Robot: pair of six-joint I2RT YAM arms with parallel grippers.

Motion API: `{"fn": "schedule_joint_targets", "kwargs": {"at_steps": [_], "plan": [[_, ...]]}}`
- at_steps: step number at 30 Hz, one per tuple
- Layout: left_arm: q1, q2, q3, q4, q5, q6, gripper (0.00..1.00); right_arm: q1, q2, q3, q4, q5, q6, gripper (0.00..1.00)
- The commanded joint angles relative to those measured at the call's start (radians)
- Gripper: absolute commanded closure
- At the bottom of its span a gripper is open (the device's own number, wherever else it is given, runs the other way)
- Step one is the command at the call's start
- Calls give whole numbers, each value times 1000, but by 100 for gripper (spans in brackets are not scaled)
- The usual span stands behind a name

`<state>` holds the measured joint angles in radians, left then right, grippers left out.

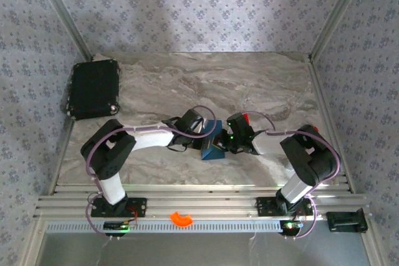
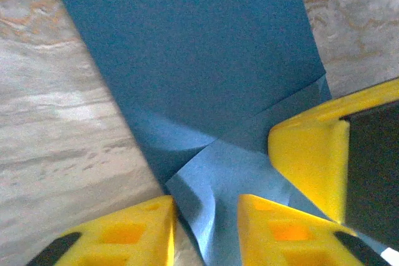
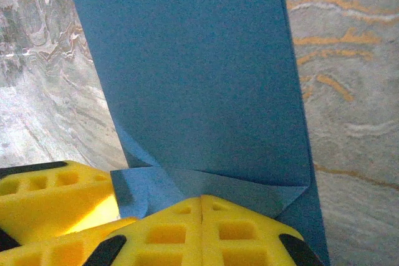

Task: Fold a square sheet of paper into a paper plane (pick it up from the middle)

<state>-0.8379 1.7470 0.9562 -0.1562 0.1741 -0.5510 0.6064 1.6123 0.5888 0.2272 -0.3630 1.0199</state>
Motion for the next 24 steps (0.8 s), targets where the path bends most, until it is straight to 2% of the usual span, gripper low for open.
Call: {"fn": "schedule_joint_targets", "kwargs": {"at_steps": [1,3,6,7,9,11,15,24], "plan": [[2,-86,38,-131,-67,-12,58,-8,45,-32,-120,47,-24,94],[2,-120,37,-142,-79,-24,52,-10,47,-33,-118,48,-20,94],[3,-165,24,-131,-52,-49,53,-9,47,-38,-112,50,-15,94],[3,-175,17,-120,-28,-56,57,-10,46,-38,-111,50,-14,94],[2,-183,5,-95,42,-69,74,-10,42,-40,-112,52,-13,94],[4,-178,3,-69,133,-74,86,-10,40,-41,-112,52,-12,94],[6,-140,0,-10,289,-95,100,-13,35,-43,-114,55,-13,94],[26,-28,6,61,406,-132,100,-13,38,-49,-107,56,-10,95]]}}
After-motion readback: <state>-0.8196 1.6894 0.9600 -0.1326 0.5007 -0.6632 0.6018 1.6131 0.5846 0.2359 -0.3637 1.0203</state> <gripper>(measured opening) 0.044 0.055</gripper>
